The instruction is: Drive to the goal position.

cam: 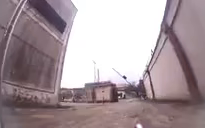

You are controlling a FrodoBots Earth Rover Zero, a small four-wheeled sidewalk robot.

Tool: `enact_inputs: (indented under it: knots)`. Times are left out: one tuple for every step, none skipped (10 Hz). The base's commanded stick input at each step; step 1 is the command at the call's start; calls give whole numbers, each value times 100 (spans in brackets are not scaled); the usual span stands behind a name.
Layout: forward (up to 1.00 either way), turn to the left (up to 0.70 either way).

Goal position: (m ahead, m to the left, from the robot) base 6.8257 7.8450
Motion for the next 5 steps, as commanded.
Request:
enact_inputs:
  knots:
    - [84,3]
    - [84,3]
    - [84,3]
    - [84,3]
    - [84,3]
